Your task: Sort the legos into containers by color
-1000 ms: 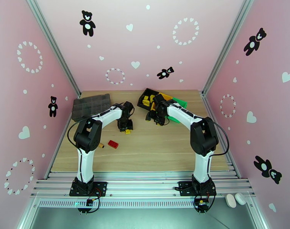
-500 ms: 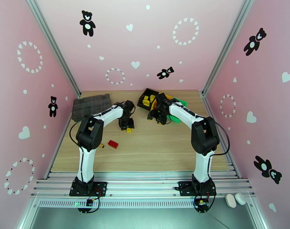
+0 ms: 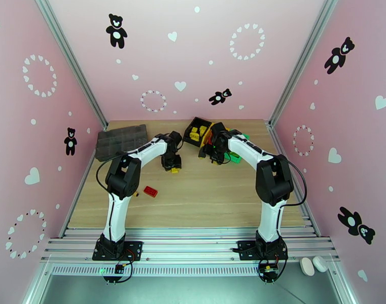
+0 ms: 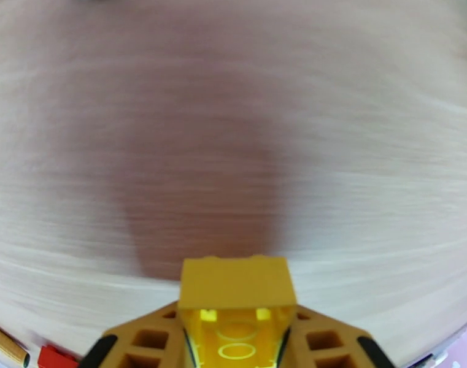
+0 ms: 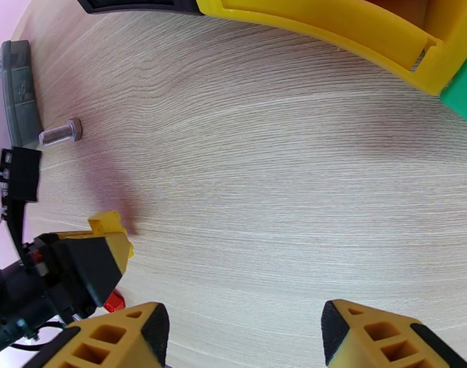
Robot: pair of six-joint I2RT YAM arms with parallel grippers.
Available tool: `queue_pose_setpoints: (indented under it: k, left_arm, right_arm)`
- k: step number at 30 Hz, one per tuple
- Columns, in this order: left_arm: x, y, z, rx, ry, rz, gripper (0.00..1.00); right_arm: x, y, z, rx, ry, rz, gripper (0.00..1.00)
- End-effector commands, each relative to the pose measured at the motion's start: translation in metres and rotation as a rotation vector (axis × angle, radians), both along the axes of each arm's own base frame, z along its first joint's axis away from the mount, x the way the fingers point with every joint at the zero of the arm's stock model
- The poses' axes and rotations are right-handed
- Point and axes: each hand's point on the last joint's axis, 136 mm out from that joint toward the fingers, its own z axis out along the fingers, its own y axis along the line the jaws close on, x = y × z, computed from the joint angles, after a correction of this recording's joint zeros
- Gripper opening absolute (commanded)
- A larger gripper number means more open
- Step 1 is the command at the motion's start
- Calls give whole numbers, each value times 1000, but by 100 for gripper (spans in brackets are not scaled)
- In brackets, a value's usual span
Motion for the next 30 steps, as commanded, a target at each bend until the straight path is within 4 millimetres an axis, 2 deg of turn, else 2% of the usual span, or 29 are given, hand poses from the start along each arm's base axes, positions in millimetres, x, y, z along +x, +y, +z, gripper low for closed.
queue_pose_setpoints:
  k: [1, 4, 7, 14, 16, 19, 23, 26, 30]
  left_arm:
    - [19, -39, 27, -181, -39, -6, 33]
    - [42, -66, 50, -326, -77, 19, 32]
    - [69, -82, 67, -438, -111, 67, 33]
    - [149, -97, 94, -610, -180, 203, 35]
    - [173, -99, 104, -669, -215, 251, 37]
    - [201, -102, 108, -770, -235, 331, 43]
    - [220, -111, 116, -889, -259, 357, 59]
    - [218, -114, 119, -911, -254, 329, 73]
    - [206, -111, 132, -870, -276, 257, 77]
  right_arm:
    - [-1, 3, 0, 36, 4, 19, 69]
    - [4, 6, 7, 72, -19, 24, 68]
    - [9, 0, 15, 89, -36, 7, 68]
    - [11, -25, 23, 89, -43, -37, 68]
    - [10, -31, 24, 86, -42, -46, 68]
    - [8, -38, 24, 85, -39, -59, 68]
    - [7, -42, 26, 76, -41, -66, 68]
    - [8, -42, 28, 75, -46, -67, 68]
    - [11, -40, 29, 92, -49, -74, 68]
